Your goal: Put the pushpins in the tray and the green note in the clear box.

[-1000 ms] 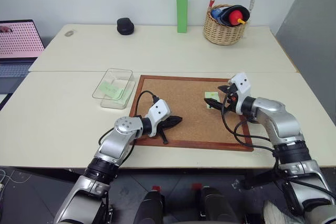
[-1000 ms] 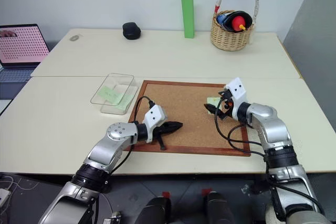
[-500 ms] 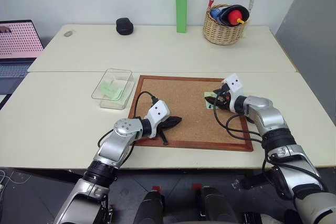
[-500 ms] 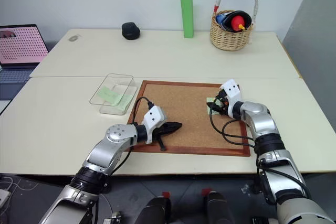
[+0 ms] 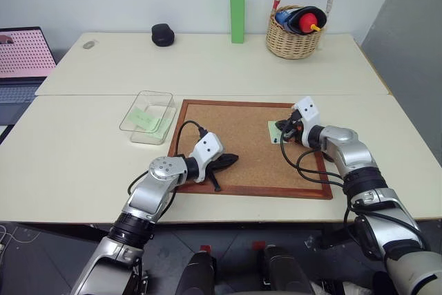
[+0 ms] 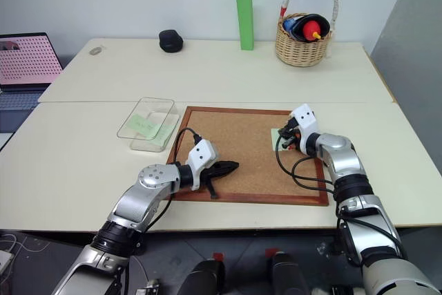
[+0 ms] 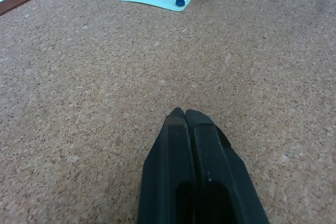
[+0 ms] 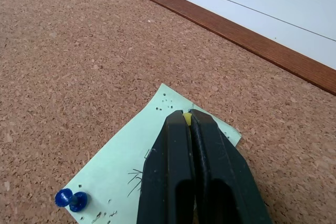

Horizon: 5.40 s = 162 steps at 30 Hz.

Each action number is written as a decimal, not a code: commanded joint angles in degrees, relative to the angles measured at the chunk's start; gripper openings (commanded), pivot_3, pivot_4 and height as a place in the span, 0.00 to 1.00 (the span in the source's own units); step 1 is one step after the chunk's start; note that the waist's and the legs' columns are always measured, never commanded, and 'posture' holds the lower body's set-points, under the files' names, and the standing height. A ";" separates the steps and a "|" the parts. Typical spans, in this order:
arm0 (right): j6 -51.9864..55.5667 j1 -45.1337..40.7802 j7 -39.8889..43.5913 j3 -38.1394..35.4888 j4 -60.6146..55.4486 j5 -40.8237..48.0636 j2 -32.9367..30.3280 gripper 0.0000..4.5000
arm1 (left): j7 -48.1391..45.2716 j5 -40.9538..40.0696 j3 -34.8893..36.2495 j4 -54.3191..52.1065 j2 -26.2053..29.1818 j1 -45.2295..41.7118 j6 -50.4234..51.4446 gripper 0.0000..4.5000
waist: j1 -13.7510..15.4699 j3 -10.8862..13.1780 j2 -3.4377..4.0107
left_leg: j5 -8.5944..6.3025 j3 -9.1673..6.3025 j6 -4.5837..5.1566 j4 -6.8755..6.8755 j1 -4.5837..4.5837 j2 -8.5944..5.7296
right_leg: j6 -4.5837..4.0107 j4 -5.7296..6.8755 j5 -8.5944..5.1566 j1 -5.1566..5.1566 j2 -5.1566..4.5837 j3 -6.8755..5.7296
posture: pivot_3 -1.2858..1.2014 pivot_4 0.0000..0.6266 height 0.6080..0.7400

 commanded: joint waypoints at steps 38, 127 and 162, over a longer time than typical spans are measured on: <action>18.35 20.91 4.34 -7.46 -31.16 2.90 -24.11 0.11 | -3.25 0.84 -2.93 -1.29 0.19 3.11 6.21 0.00 | 0.07 -0.07 0.12 | -0.01 0.18 0.01 0.03 0.08 -0.02 | 0.01 -0.09 -0.03 0.07 -0.04 0.12 | 0.52 0.24 1.00; 9.51 17.93 5.05 -6.74 -36.75 12.11 -9.83 0.01 | -3.57 4.23 -4.46 -0.19 2.29 4.22 3.65 0.00 | 0.07 -0.11 0.15 | -0.01 0.12 0.01 -0.01 0.12 0.01 | 0.01 -0.07 -0.03 0.09 -0.01 0.08 | 0.52 0.24 1.00; 9.75 24.98 2.12 -13.98 -29.58 9.21 -20.03 0.59 | -3.94 4.77 -5.05 1.10 2.34 3.90 2.28 0.00 | 0.12 -0.21 0.22 | -0.01 0.18 0.01 0.00 0.13 -0.01 | -0.23 -0.10 -0.18 0.11 -0.01 0.13 | 0.52 0.24 1.00</action>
